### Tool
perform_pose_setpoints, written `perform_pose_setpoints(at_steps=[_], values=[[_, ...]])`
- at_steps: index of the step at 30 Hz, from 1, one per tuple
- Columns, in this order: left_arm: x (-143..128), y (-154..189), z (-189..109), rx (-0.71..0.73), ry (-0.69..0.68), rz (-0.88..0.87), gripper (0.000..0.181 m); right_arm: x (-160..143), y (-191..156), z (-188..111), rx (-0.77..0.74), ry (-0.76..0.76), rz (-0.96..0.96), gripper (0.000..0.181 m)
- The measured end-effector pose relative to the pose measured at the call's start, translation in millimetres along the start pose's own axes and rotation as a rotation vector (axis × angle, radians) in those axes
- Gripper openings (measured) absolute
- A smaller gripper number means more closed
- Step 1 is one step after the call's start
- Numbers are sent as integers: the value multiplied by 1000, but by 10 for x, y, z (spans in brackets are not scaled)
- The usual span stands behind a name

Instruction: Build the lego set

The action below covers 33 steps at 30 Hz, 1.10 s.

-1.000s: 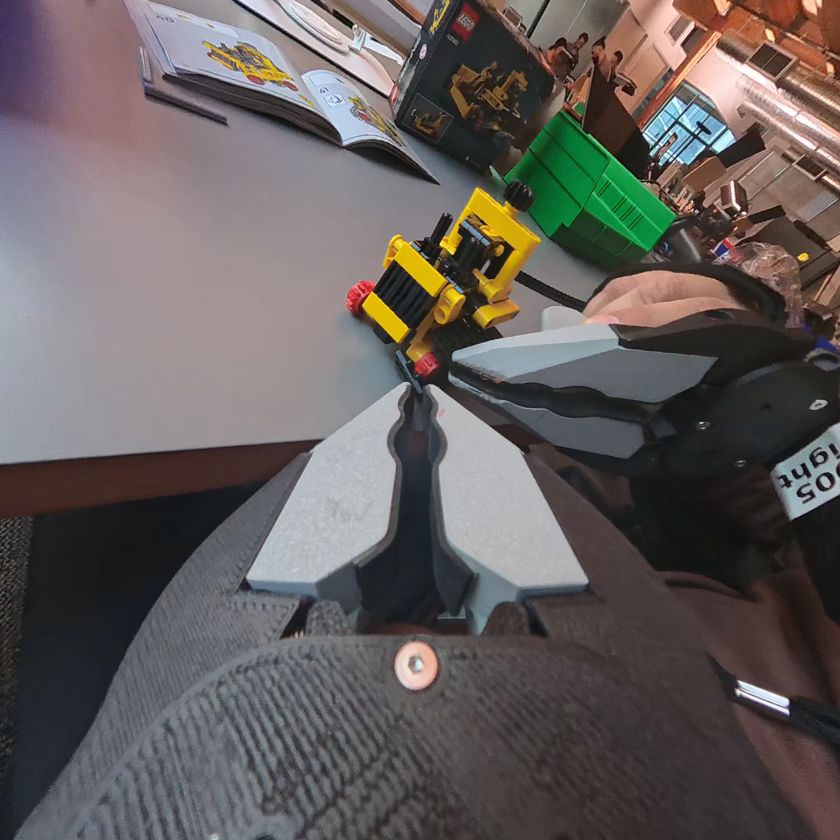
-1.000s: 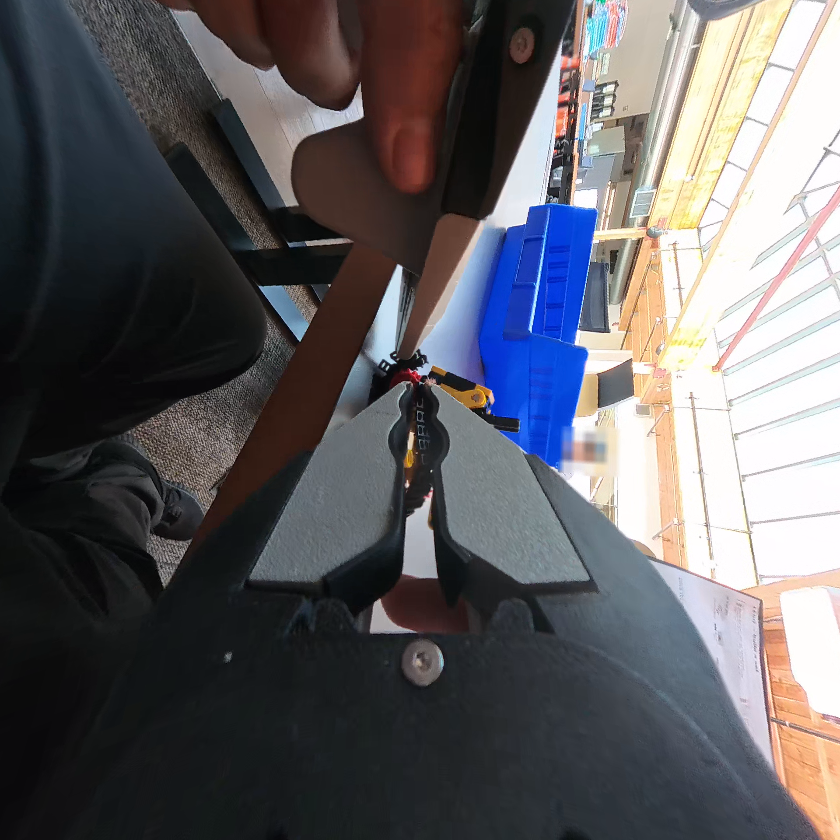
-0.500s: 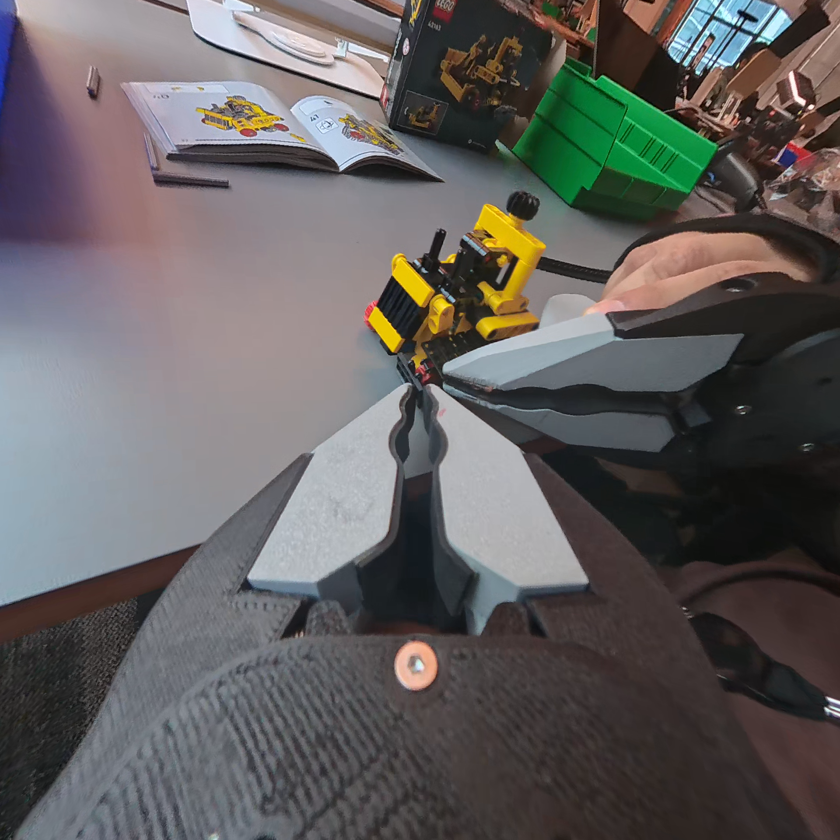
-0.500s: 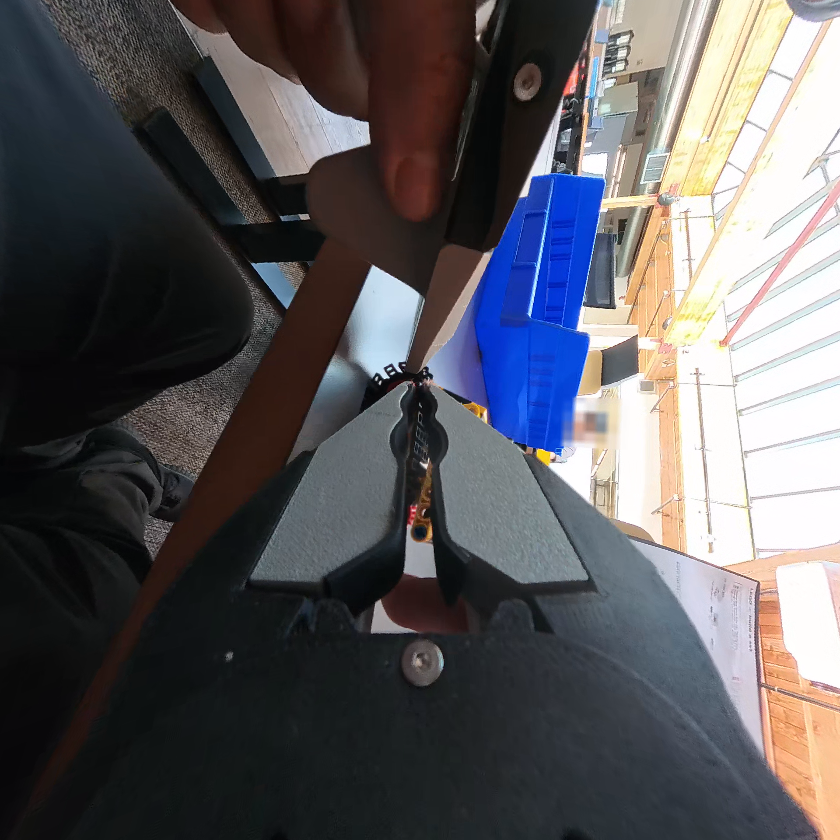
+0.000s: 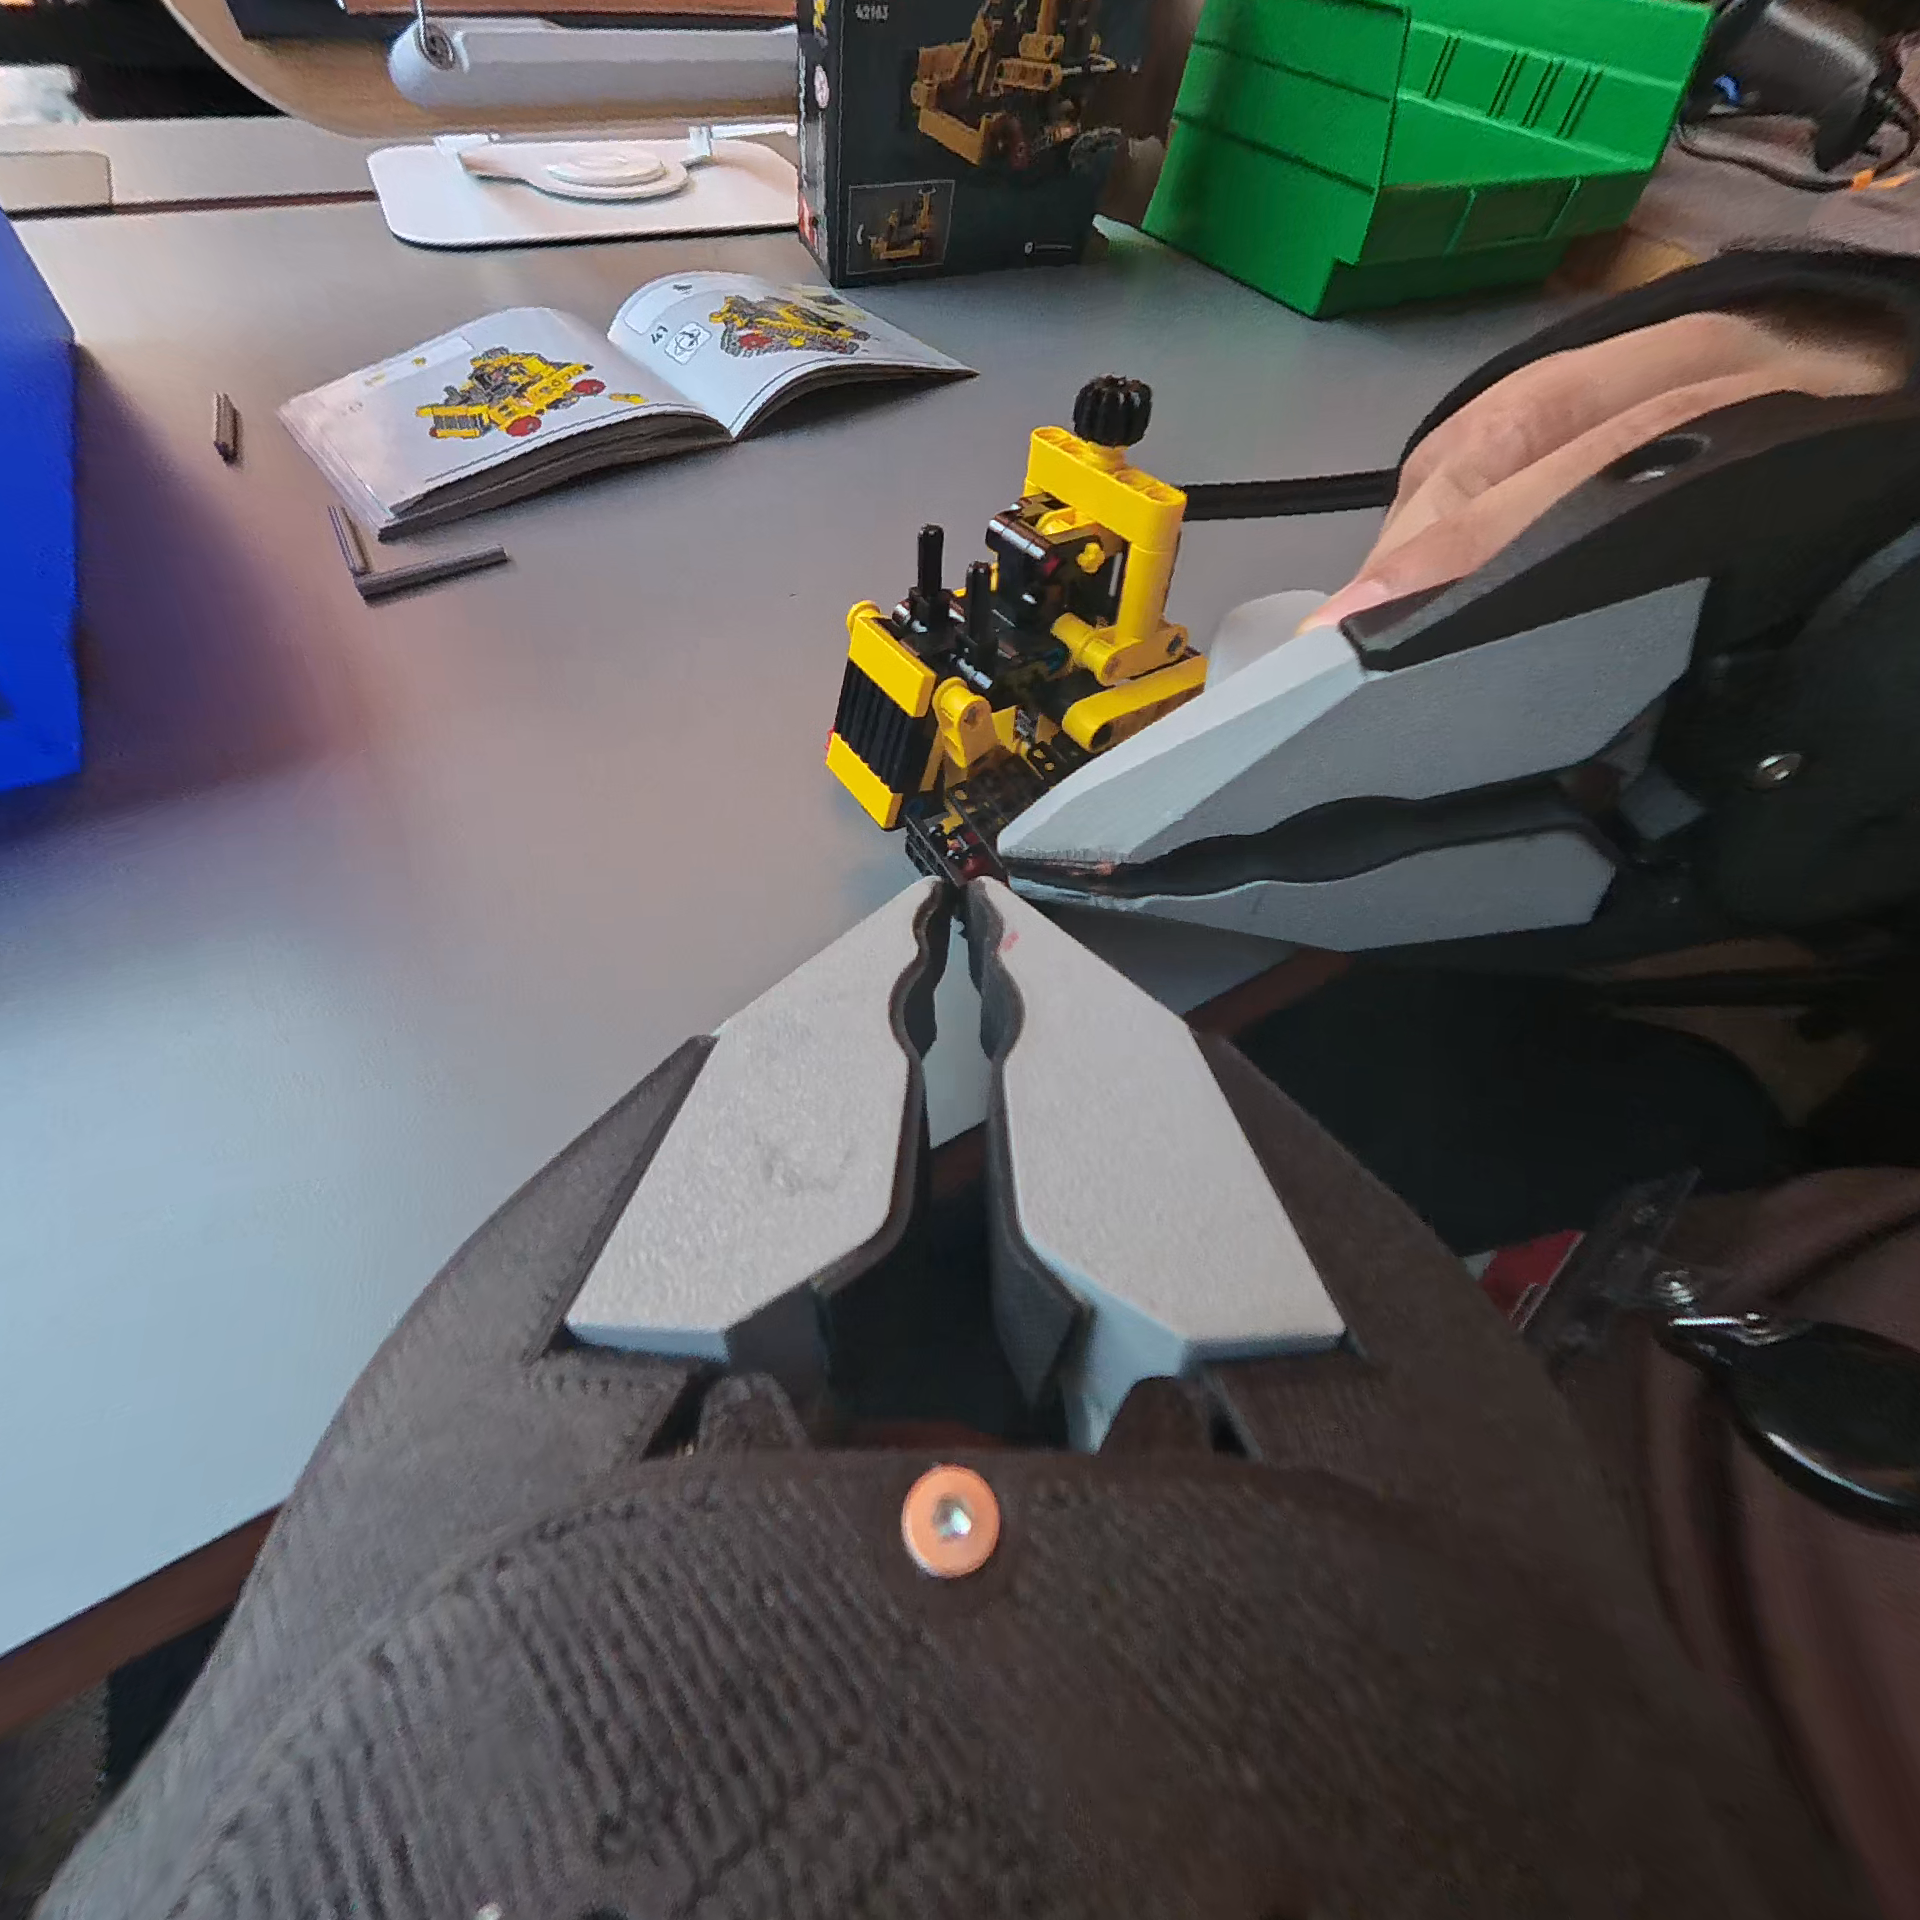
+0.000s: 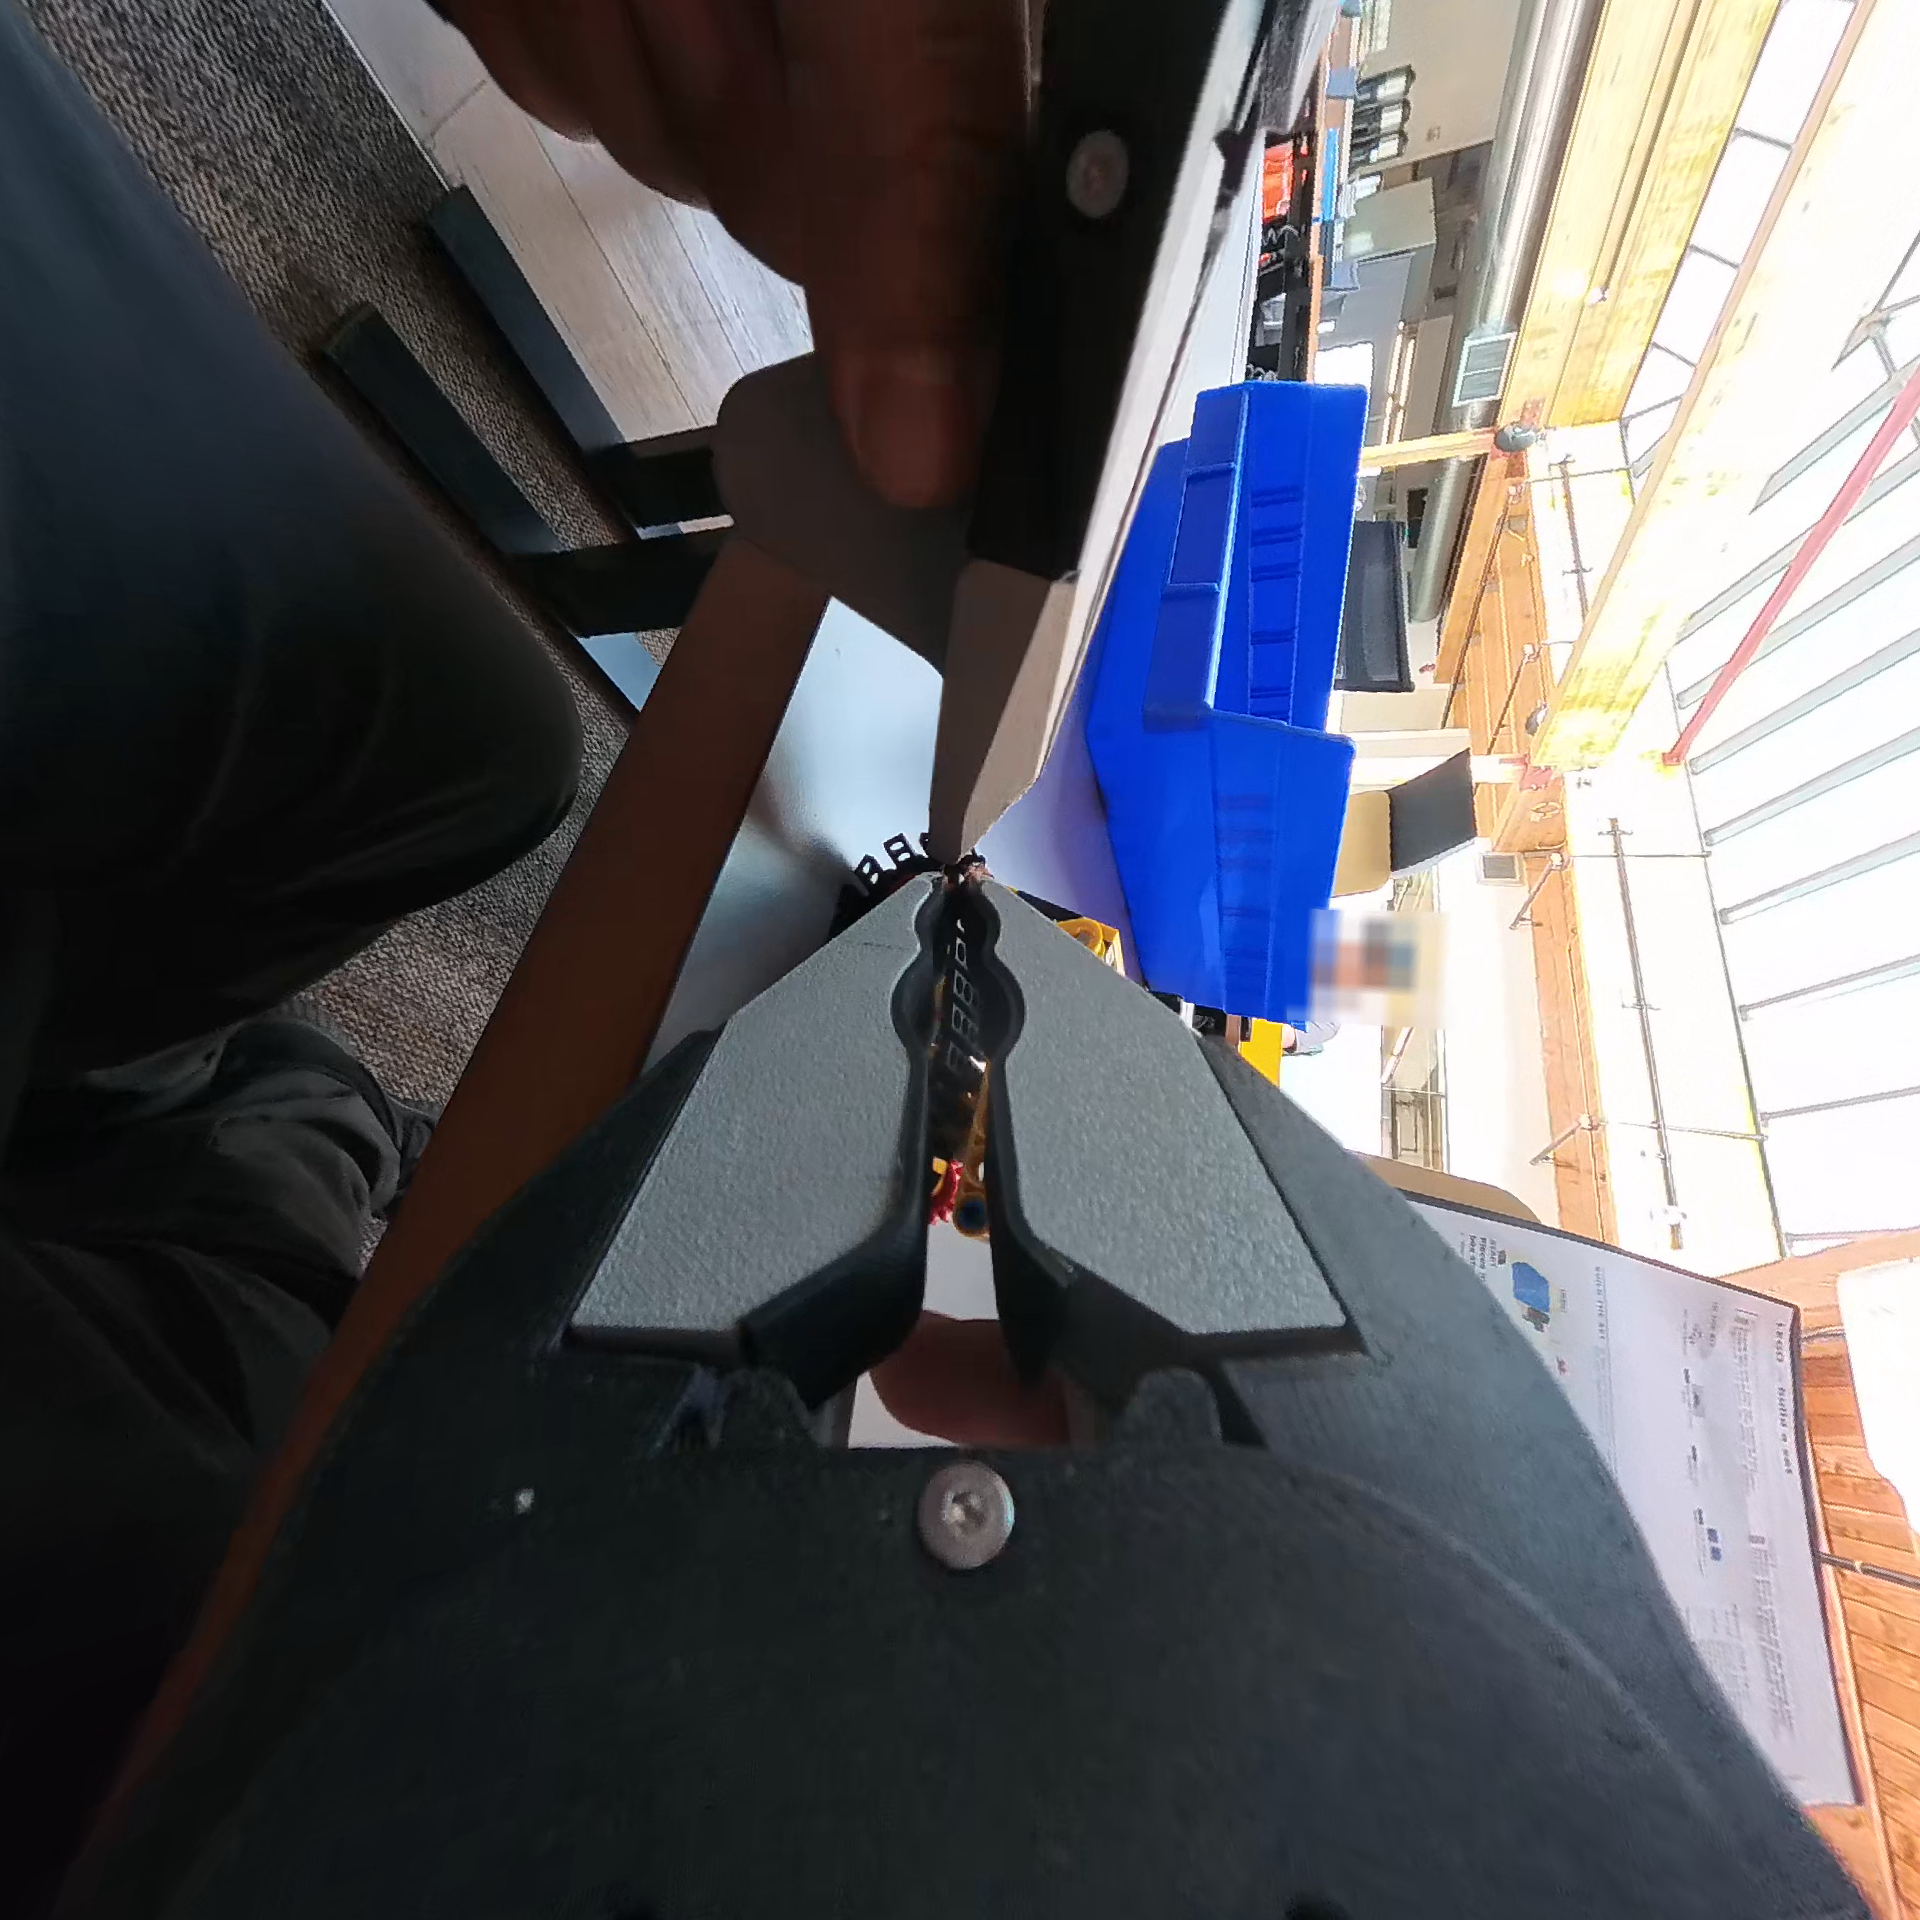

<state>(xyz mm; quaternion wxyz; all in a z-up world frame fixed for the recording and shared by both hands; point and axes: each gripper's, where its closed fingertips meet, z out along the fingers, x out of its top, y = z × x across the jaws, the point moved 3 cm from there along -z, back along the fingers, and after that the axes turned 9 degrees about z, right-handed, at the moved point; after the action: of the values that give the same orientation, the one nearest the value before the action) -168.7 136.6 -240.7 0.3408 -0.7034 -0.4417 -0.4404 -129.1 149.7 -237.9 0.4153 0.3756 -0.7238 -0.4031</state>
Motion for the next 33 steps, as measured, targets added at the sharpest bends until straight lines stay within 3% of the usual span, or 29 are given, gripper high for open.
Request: perform_pose_setpoints(at_steps=[18, 24, 33], values=[[64, 12, 46, -14, -132, 390, 0, -47, 1, -17, 3, 18, 54, 0], [79, 31, 57, 15, -199, 609, 0, -59, 2, -23, 8, 29, 66, 0], [95, 34, 73, -17, -236, 732, 0, -67, 10, -23, 17, 39, 87, 0]])
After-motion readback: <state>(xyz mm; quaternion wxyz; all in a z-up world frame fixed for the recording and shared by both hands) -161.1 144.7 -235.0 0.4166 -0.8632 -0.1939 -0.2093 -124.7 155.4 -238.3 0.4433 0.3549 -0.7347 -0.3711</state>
